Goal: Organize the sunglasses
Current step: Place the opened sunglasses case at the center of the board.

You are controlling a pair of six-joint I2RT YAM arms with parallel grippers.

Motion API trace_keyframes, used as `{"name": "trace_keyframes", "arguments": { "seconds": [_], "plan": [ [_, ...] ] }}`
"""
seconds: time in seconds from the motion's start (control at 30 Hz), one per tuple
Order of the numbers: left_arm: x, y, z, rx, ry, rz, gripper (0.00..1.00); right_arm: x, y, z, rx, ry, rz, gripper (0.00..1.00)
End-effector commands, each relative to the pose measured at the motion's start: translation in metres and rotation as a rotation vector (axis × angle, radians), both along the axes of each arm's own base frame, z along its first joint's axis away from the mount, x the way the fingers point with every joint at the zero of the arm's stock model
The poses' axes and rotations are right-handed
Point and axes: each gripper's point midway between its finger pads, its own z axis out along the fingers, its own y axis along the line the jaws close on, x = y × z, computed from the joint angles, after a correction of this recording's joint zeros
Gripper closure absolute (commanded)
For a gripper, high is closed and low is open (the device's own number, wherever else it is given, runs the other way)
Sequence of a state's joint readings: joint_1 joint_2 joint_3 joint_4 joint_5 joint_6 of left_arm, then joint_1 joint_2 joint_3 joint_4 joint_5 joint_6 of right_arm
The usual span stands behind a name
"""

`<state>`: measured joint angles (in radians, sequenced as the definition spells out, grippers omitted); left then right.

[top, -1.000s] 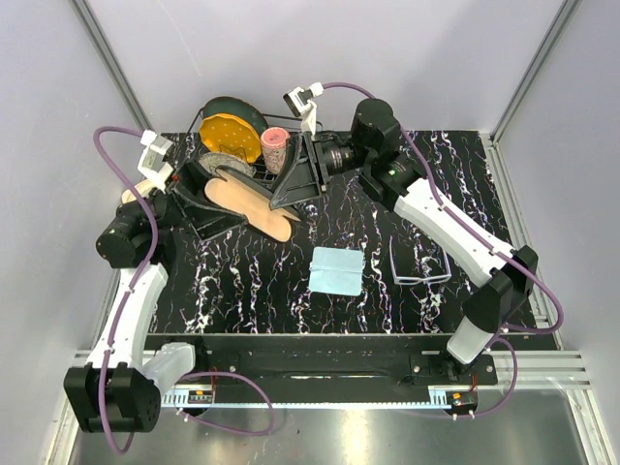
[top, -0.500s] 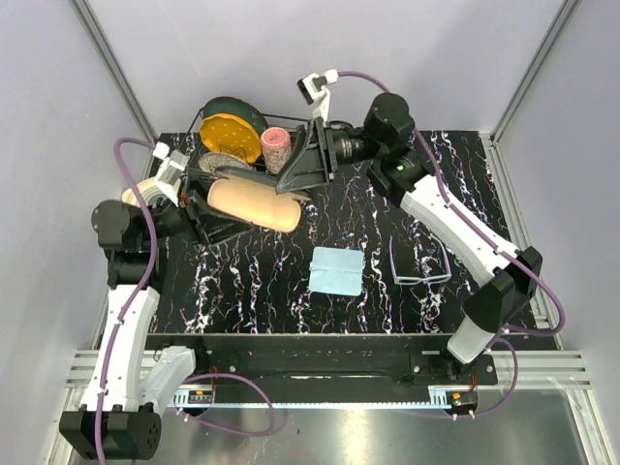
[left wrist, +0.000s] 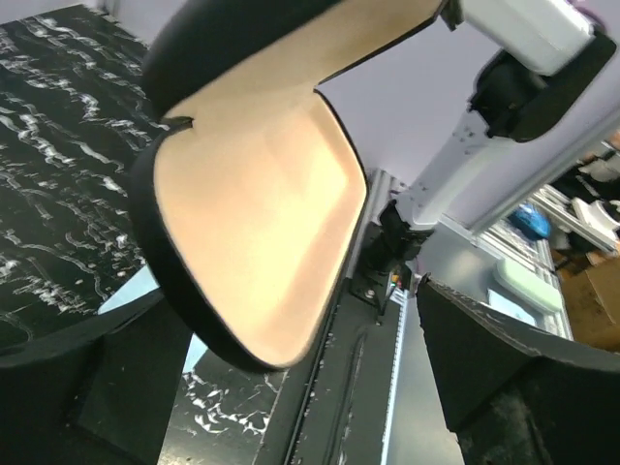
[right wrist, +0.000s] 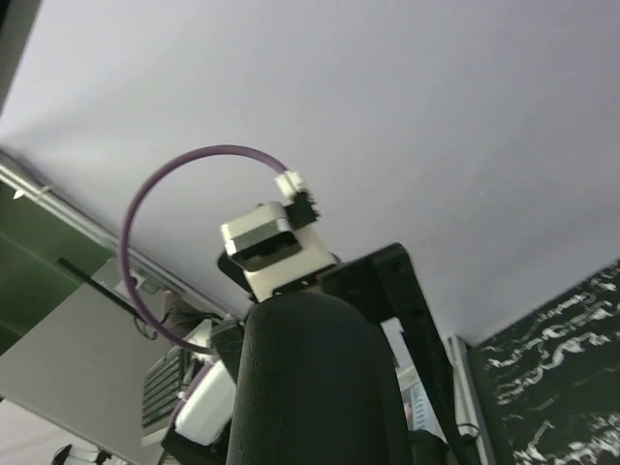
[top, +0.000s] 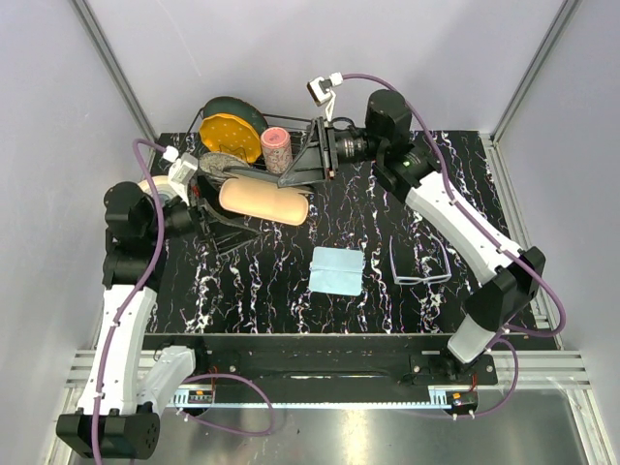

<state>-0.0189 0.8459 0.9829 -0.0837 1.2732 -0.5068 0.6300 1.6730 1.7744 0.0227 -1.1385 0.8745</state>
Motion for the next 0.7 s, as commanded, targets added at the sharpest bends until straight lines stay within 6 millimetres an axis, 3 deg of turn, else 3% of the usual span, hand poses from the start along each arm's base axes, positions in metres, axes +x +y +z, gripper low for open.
{"name": "trace_keyframes", "arguments": {
  "seconds": [0.0,0.07,0.1,0.23,0.37,0.4,0.5,0.63,0.67],
  "plan": [
    [0.023,0.013,0.001,0.067,-0.048,0.198,0.01,0.019,-0.012,-0.003,-0.026,-0.071,-0.1,1.0],
    [0.037,0.024,-0.001,0.104,-0.026,0.315,0.01,0.035,-0.016,-0.019,-0.053,-0.057,-0.129,1.0],
    [0.051,0.037,-0.014,0.154,0.018,0.431,0.01,0.043,-0.018,-0.029,-0.077,-0.062,-0.152,1.0],
    [0.075,0.068,-0.026,0.238,0.07,0.659,0.02,0.07,-0.015,-0.079,-0.19,-0.043,-0.198,1.0],
    [0.087,0.087,-0.04,0.251,0.14,0.801,0.2,0.089,-0.007,-0.122,-0.264,-0.003,-0.212,1.0],
    [0.09,0.093,-0.044,0.246,0.17,0.847,0.3,0.093,-0.005,-0.132,-0.276,-0.001,-0.216,1.0],
    [0.095,0.096,-0.067,0.24,0.253,0.881,0.43,0.104,0.001,-0.16,-0.303,0.014,-0.205,1.0],
    [0.102,0.089,-0.097,0.227,0.369,0.852,0.48,0.123,0.013,-0.201,-0.34,0.037,-0.18,1.0],
    [0.105,0.087,-0.112,0.226,0.425,0.847,0.49,0.126,0.014,-0.208,-0.347,0.042,-0.176,1.0]
  ]
}}
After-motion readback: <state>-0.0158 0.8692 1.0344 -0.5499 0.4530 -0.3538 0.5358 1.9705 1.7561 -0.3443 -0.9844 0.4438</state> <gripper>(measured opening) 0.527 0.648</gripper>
